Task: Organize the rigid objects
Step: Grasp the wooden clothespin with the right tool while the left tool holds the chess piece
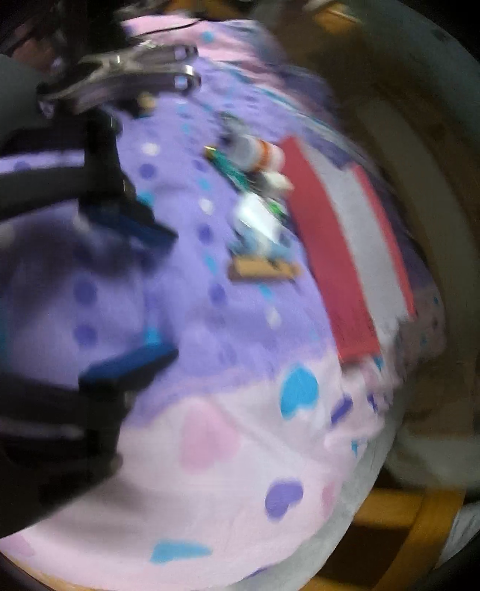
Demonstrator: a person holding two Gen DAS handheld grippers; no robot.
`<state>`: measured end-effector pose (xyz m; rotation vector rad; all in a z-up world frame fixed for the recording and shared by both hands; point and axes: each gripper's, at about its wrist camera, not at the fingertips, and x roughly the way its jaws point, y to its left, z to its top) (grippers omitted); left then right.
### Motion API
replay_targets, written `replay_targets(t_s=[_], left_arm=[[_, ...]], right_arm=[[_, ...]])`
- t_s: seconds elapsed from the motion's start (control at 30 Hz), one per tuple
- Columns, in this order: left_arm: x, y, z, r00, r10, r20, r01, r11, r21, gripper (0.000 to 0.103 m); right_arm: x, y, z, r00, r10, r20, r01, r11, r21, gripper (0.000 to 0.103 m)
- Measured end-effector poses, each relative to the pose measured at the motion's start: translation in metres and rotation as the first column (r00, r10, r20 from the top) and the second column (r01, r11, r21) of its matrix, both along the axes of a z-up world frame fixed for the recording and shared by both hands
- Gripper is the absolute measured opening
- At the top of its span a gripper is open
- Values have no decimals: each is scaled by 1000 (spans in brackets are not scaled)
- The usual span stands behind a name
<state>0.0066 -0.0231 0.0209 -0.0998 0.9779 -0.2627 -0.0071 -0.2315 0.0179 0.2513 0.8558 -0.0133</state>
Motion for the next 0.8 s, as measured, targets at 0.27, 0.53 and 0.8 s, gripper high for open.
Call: replay_targets(t_s=[0.27, 0.53, 0.8], left_arm=[[-6, -10, 1, 999, 33, 15, -34, 998, 47, 37], [2, 8, -6, 999, 52, -17, -53, 996, -71, 34], [0, 5, -5, 998, 58, -4, -58, 997, -54, 33]], right_arm=[[36, 11, 11, 989, 130, -73, -140, 980, -140, 51], [90, 25, -5, 971, 190, -148, -217, 956, -199, 26], [74, 17, 2, 964, 261, -58, -267, 950, -160, 5]])
